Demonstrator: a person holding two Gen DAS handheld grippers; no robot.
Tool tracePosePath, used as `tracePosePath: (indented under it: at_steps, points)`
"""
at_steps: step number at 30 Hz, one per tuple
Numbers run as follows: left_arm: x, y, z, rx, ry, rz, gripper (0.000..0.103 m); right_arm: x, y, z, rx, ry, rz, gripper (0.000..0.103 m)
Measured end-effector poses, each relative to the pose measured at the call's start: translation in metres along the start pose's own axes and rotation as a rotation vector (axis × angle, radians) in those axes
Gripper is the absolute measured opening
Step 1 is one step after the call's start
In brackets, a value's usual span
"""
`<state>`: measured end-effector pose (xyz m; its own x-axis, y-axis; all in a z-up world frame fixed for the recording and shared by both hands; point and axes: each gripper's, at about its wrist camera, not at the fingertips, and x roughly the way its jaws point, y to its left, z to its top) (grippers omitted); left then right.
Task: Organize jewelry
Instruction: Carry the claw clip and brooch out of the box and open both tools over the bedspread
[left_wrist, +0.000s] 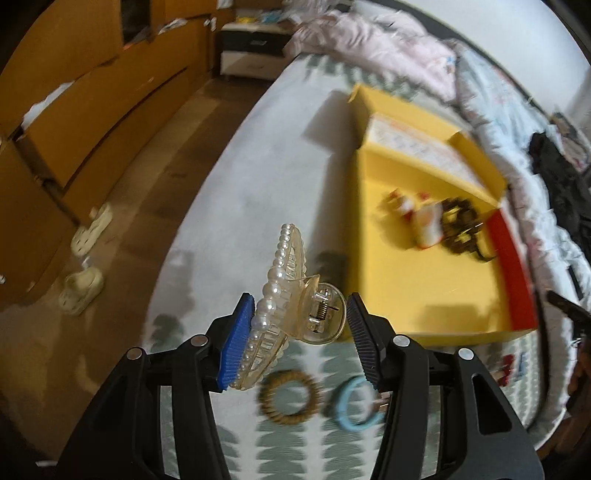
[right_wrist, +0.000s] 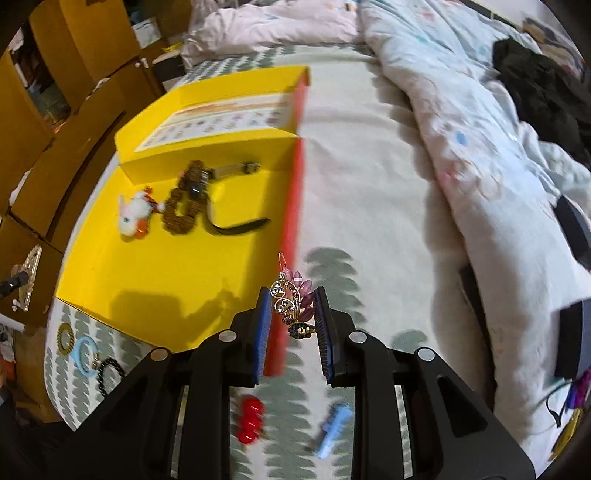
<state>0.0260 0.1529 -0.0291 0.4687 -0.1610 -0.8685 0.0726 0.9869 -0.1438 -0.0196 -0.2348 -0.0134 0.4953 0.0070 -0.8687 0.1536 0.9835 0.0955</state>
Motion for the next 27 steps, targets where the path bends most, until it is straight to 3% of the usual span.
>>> tracePosePath:
  at_steps: [5,13,27]
  points:
    - [0.024,0.01,-0.004,-0.018,0.064,0.03,0.052,0.015,-0.027,-0.015,0.041,0.052,-0.018,0.024]
    - [0.049,0.004,-0.011,-0.004,0.128,0.063,0.052,0.059,-0.039,-0.024,0.056,0.146,-0.049,0.024]
    - [0.065,-0.004,-0.008,0.025,0.14,0.094,0.053,0.071,-0.046,-0.026,0.06,0.173,-0.098,0.028]
